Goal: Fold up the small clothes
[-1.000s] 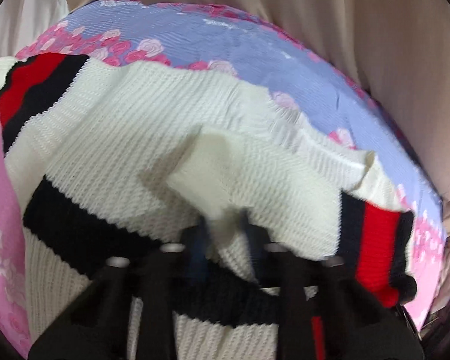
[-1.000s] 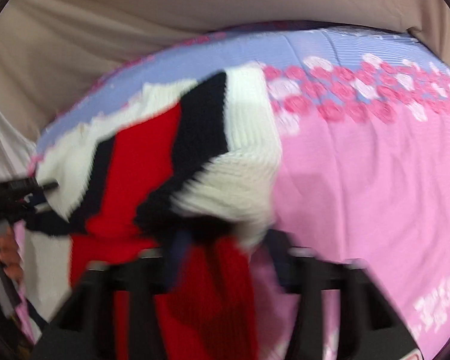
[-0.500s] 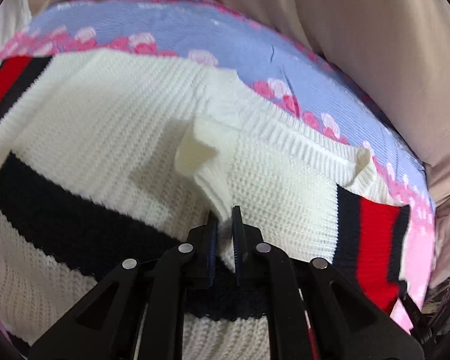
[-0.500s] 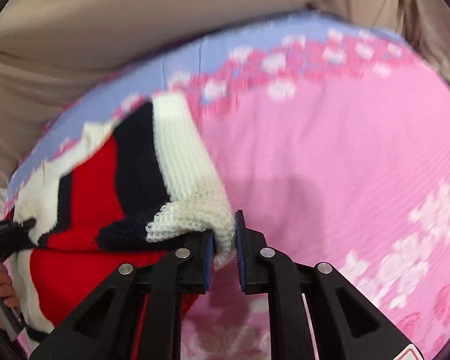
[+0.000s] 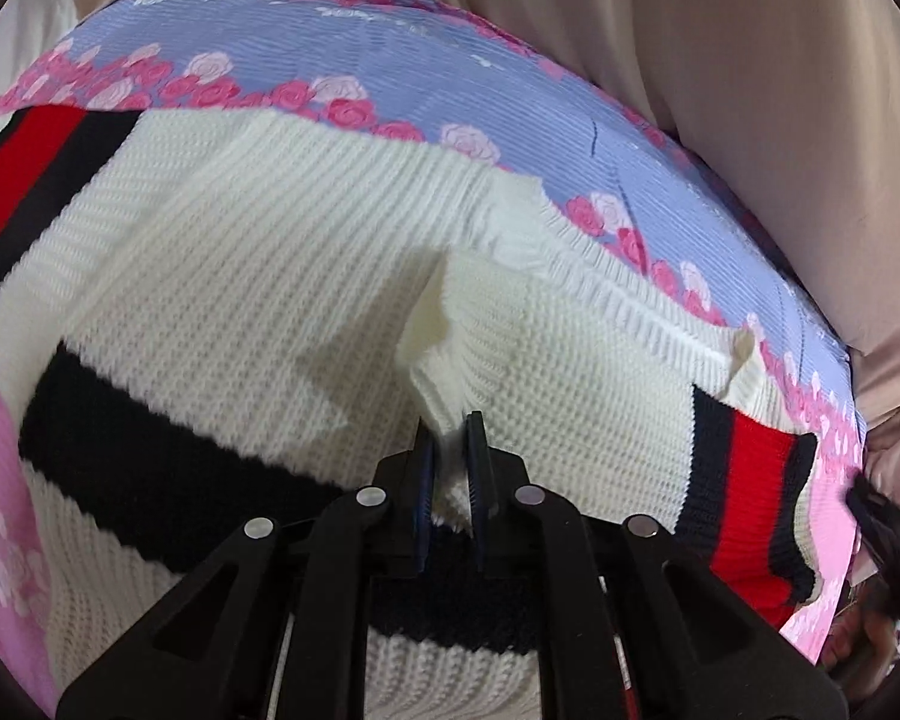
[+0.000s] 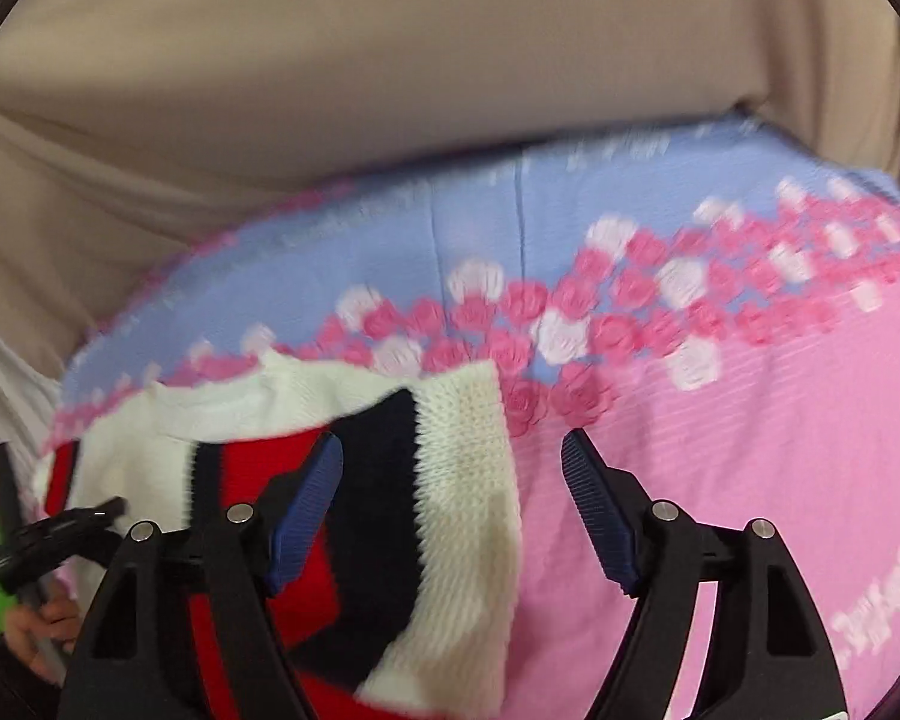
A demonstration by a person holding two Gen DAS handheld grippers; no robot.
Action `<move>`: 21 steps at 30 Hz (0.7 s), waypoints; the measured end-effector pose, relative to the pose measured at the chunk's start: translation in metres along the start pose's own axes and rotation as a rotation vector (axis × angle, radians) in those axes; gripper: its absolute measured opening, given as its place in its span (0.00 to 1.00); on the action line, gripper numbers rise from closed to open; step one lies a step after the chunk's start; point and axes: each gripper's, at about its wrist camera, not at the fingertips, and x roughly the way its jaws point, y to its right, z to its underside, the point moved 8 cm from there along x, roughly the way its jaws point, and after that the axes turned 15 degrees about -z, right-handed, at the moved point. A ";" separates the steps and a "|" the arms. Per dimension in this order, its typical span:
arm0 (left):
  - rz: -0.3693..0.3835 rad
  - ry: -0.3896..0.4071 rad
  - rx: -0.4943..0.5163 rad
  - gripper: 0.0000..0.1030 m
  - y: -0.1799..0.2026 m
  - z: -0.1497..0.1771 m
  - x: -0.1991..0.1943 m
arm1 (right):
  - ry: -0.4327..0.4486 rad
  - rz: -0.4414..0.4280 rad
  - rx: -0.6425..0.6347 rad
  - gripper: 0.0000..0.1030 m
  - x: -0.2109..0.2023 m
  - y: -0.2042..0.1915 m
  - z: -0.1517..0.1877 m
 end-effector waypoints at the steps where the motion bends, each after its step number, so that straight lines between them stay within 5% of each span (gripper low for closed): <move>1: 0.001 0.002 -0.002 0.10 -0.001 0.001 -0.001 | -0.046 -0.003 0.029 0.69 0.022 0.007 0.003; 3: 0.002 0.000 -0.001 0.10 -0.001 0.000 -0.001 | -0.105 -0.058 0.084 0.45 0.049 0.008 0.010; 5: 0.005 0.004 0.002 0.10 -0.002 -0.003 -0.003 | -0.074 -0.108 0.046 0.16 0.048 -0.008 0.000; 11: 0.030 0.044 0.020 0.11 0.010 -0.016 -0.008 | 0.166 -0.127 -0.063 0.13 -0.007 -0.038 -0.066; 13: 0.003 0.058 0.047 0.12 0.015 -0.016 -0.004 | 0.123 -0.055 -0.092 0.15 0.012 -0.027 -0.064; 16: 0.015 0.026 0.027 0.13 0.004 -0.012 -0.001 | -0.091 0.073 -0.025 0.16 0.060 0.003 -0.033; 21: -0.037 0.094 -0.008 0.26 -0.064 -0.019 -0.029 | 0.091 0.064 -0.154 0.24 0.000 -0.065 -0.012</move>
